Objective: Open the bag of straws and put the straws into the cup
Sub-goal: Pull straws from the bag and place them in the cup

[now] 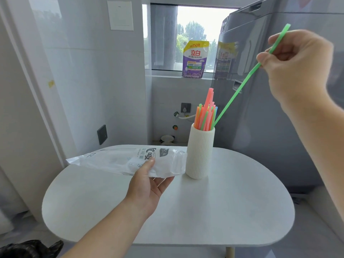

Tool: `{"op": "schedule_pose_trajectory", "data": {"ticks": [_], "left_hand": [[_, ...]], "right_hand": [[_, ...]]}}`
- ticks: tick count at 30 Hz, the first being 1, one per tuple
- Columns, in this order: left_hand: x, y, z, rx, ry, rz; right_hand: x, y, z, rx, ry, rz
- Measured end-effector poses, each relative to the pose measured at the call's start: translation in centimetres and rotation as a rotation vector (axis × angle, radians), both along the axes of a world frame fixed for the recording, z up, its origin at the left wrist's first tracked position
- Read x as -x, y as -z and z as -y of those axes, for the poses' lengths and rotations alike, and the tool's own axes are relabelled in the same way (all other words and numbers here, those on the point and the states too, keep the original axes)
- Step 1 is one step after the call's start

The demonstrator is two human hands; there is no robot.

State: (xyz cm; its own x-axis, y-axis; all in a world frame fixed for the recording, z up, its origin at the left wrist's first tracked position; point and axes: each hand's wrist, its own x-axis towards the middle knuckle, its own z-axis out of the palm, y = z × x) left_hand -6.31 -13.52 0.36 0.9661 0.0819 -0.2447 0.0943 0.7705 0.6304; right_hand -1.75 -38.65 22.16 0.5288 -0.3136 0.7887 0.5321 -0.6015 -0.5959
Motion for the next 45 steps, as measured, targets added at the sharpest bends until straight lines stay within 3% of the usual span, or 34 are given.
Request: {"op": "schedule_pose_trajectory", "data": {"ticks": [16,23,28,32,37,41,45], "left_hand": [[0.1,-0.1,0.2,-0.01,0.0,-0.003],[0.0,-0.1,0.2,-0.005,0.003,-0.012],[0.0,-0.1,0.0,-0.006,0.004,-0.014],[0.0,-0.1,0.0,-0.005,0.008,-0.018],[0.0,-0.2,0.0,-0.003,0.02,-0.033],[-0.1,-0.2,-0.2,-0.012,0.022,-0.046],[-0.1,-0.2,-0.2,-0.022,0.026,-0.041]], "right_hand": [[-2.6,2.4,-2.3,0.089,-0.051,-0.135],[-3.9,6.0,-4.2,0.475,-0.079,-0.381],[-4.6,5.6,-4.4,0.452,-0.145,-0.395],[-5.4,5.6,-5.1,0.789,-0.14,-0.457],[-6.3,8.9,-4.8,0.966,-0.108,-0.596],[-6.6,9.6,-4.5,0.947,-0.11,-0.541],[-5.3,9.1,-4.5,0.724,-0.173,-0.361]]}}
